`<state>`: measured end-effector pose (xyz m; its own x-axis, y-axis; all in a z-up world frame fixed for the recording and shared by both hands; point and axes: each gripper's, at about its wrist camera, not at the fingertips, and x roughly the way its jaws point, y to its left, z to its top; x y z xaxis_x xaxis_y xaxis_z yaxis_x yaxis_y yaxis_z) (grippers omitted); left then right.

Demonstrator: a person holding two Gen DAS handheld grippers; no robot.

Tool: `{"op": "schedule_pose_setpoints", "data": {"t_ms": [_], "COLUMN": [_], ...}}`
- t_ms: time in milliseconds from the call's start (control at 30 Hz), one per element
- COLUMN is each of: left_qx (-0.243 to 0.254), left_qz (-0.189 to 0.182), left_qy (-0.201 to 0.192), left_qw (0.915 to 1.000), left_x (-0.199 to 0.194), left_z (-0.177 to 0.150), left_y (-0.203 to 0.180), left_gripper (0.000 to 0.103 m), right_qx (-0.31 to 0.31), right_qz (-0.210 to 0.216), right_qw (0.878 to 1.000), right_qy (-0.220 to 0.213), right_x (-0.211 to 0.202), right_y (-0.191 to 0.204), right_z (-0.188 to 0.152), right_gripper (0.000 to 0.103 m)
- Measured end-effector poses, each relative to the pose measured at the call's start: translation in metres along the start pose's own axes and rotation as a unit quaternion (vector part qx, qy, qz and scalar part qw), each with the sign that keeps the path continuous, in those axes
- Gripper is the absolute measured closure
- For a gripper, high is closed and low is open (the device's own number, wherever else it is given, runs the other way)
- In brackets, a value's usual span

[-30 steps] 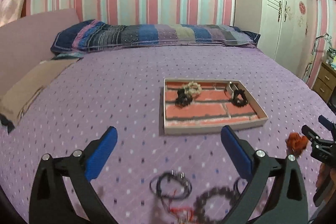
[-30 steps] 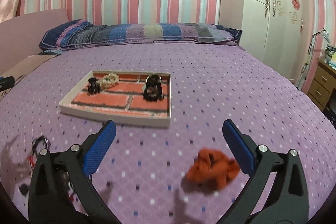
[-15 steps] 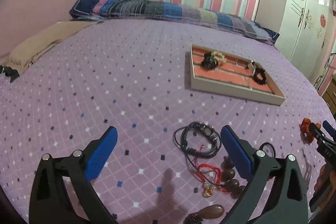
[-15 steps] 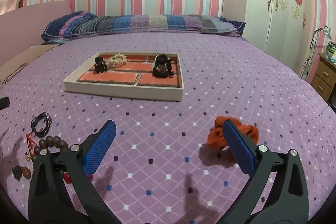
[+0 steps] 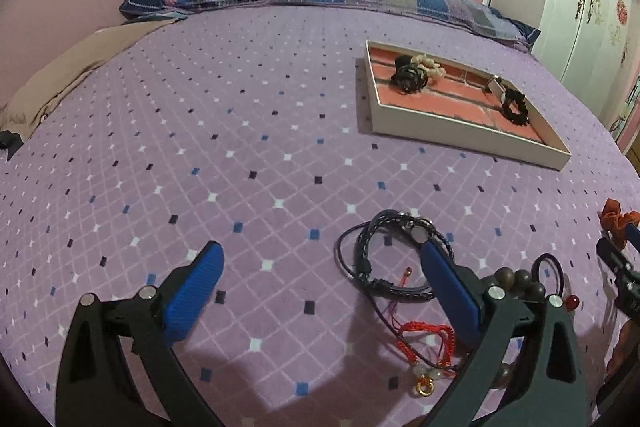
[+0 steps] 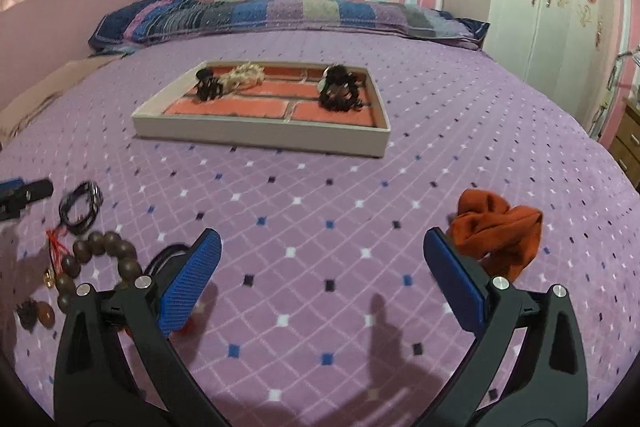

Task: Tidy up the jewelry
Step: 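Move both tools back toward the remaining bracelets on the bed, then grasp the red string bracelet with the left tool while the right tool grasps the black red-beaded hair tie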

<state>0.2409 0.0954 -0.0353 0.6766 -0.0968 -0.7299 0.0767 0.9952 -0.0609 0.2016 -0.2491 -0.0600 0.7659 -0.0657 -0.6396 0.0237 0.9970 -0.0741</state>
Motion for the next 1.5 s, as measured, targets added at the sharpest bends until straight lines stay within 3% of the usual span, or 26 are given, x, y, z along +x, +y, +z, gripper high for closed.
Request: {"op": "schedule_pose_setpoints", "data": {"t_ms": [200,367,500,833,1267,1500], "left_qx": [0.003,0.017,0.028,0.056,0.067,0.078], "left_qz": [-0.032,-0.021,-0.046,-0.030,-0.027,-0.028], "left_qy": [0.005,0.007,0.024,0.063,0.049,0.043], "left_qw": [0.9995,0.9996,0.9982,0.9959,0.9962,0.9956], "left_x": [-0.011,-0.017,-0.018,-0.003,-0.003,-0.003], "left_z": [-0.007,-0.018,-0.026,-0.039,-0.036,-0.036], "left_y": [0.002,-0.001,-0.007,-0.021,-0.024,-0.029], "left_gripper": [0.006,0.006,0.006,0.006,0.008,0.023], "right_qx": [-0.007,-0.004,-0.011,-0.012,-0.027,-0.019], "right_qz": [0.006,0.012,0.010,0.014,0.014,0.019], "right_qw": [1.000,1.000,1.000,1.000,0.999,0.999], "right_qy": [0.003,0.005,0.005,0.009,0.015,0.017], "right_x": [-0.002,-0.004,-0.006,-0.002,0.006,0.008], "right_y": [0.002,0.002,0.003,0.007,0.020,0.018], "right_z": [-0.004,-0.007,-0.008,-0.009,-0.010,-0.010], "right_gripper": [0.005,0.005,0.005,0.005,0.005,0.006]}}
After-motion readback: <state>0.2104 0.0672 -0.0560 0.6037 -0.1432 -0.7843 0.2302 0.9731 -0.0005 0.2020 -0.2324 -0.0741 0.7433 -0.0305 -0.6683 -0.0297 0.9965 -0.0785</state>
